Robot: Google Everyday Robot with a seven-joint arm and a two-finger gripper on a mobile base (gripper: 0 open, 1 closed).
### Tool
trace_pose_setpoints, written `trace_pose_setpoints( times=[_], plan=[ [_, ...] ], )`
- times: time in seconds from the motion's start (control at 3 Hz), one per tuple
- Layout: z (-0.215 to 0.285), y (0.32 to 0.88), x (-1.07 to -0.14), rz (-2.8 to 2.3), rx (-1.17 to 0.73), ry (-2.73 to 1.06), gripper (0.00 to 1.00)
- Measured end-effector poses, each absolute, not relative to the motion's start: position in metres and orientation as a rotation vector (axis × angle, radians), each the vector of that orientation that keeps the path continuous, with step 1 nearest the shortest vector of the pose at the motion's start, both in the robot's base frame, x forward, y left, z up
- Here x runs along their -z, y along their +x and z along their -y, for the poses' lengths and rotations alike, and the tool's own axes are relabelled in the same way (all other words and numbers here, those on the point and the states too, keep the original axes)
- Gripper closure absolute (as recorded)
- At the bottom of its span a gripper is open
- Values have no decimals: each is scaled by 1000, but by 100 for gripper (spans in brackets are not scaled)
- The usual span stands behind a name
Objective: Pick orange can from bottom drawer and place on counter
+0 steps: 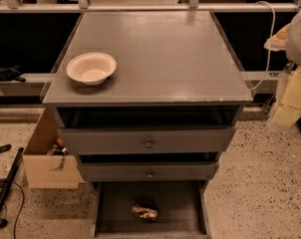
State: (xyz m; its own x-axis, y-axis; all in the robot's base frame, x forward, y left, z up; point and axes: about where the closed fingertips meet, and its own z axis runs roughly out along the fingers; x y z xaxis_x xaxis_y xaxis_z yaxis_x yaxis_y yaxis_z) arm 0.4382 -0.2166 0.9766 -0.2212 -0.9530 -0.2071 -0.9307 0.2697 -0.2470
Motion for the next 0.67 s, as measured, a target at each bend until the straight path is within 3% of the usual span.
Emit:
trace_pose_setpoints(
  times=[0.67],
  plan=[
    [211, 438, -963, -2201, -14, -1651, 0]
  ],
)
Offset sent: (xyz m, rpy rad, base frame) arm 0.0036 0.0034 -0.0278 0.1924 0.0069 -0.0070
